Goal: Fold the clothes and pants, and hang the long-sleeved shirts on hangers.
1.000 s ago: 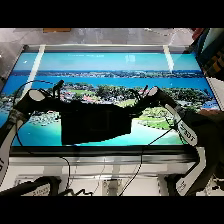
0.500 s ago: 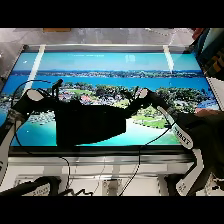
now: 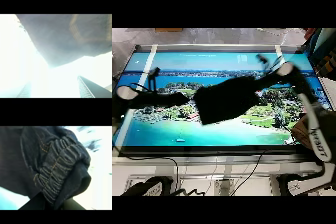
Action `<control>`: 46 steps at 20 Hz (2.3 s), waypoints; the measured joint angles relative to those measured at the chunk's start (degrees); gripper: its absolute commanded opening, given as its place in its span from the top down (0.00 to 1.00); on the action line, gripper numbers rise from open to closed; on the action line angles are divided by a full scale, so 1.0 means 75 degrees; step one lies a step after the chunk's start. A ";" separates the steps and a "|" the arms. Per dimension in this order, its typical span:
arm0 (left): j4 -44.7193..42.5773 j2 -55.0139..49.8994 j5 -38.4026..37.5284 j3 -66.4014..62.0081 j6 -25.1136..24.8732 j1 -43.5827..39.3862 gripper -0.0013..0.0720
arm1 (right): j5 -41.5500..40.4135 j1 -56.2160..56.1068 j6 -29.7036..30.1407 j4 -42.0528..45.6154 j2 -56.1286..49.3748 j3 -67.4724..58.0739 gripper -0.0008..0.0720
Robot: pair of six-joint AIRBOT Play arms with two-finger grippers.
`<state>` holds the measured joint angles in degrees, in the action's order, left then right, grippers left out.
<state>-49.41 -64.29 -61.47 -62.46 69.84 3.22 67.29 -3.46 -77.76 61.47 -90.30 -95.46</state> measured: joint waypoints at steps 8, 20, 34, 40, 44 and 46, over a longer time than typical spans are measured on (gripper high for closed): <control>-0.0154 0.2308 0.0796 -0.0064 -0.0210 0.0571 0.18 | 0.1241 0.3066 -0.1346 0.1448 0.2672 -0.0303 0.94; -0.0484 0.3217 0.1623 -0.0064 -0.0233 0.0705 0.18 | 0.2859 0.8492 -0.1553 0.4377 0.4255 -0.0321 0.94; -0.0493 0.3232 0.1664 -0.0064 -0.0233 0.0705 0.17 | 0.2285 1.0436 -0.1749 0.3174 0.3911 -0.0090 0.55; -0.0493 0.3232 0.1664 -0.0064 -0.0230 0.0705 0.17 | 0.2396 0.9279 -0.1023 0.1434 0.3853 0.0697 0.94; -0.0493 0.3232 0.1664 -0.0064 -0.0230 0.0705 0.17 | 0.2037 0.6770 -0.0536 0.1361 0.3853 0.0938 0.94; -0.0493 0.3232 0.1664 -0.0064 -0.0230 0.0705 0.17 | 0.1728 0.5377 -0.0428 0.1515 0.3853 0.0976 0.94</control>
<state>-53.10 -40.05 -48.99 -62.94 68.12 8.51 80.25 36.86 -80.97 72.84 -61.41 -88.14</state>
